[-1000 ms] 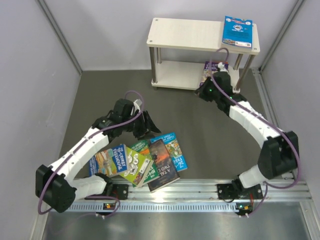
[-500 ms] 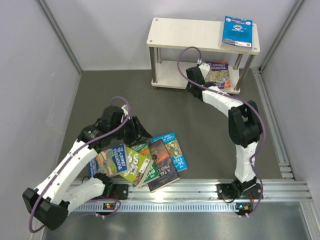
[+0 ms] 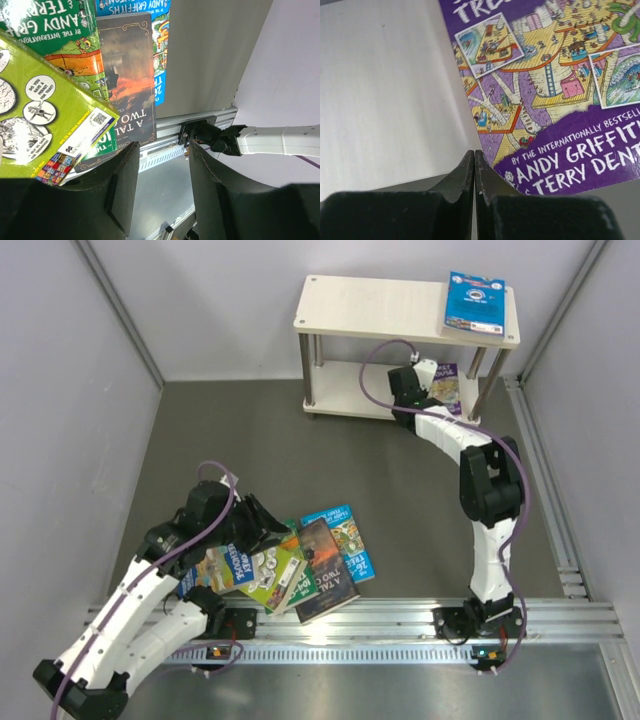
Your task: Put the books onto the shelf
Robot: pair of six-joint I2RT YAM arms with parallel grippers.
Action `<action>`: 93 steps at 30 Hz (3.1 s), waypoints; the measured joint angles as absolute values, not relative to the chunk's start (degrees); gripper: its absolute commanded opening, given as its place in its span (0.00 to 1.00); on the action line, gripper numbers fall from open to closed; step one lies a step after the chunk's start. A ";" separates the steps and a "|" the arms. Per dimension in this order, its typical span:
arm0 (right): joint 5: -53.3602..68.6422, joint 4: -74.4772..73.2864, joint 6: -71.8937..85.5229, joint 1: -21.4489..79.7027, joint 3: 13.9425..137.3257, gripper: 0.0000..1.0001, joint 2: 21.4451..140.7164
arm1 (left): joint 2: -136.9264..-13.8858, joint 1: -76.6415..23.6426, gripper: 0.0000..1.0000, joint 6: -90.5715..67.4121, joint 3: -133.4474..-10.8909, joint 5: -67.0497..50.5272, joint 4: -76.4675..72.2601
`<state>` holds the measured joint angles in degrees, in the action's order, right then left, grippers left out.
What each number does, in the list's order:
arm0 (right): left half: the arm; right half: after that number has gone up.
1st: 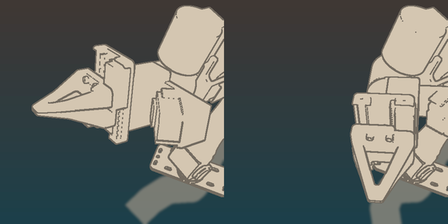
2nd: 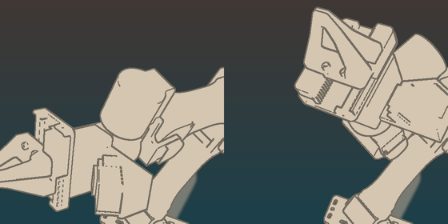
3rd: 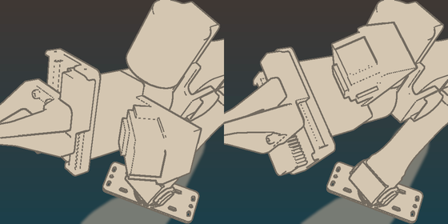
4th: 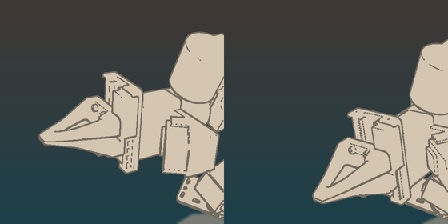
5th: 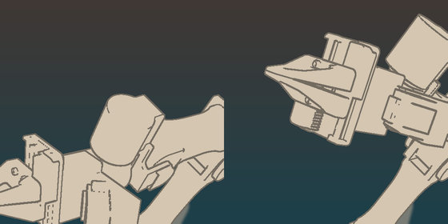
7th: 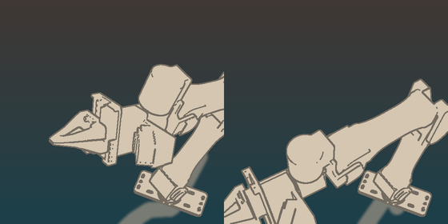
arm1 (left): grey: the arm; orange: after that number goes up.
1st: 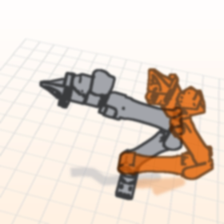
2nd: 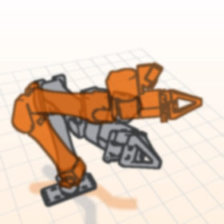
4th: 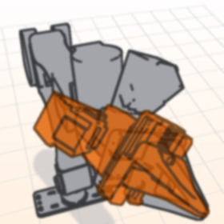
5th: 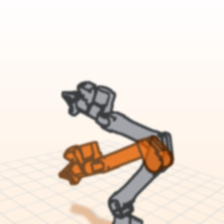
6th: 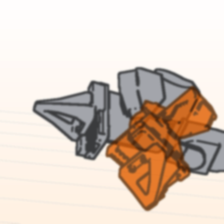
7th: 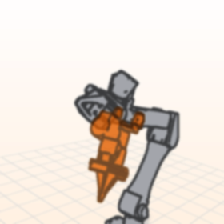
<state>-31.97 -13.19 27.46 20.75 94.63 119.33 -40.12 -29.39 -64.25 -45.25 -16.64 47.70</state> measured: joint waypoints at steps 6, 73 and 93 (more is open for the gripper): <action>-29.91 -12.86 25.12 18.22 94.63 0.00 119.35 | -39.51 -29.39 0.48 -65.39 -44.45 -15.53 48.10; 34.20 3.90 47.55 60.80 40.69 0.84 91.11 | -47.90 -29.39 0.48 -53.98 -43.29 -15.00 49.32; 24.34 25.87 70.67 69.38 31.51 0.30 96.36 | -56.75 -29.39 0.47 -46.26 -44.88 -19.75 49.39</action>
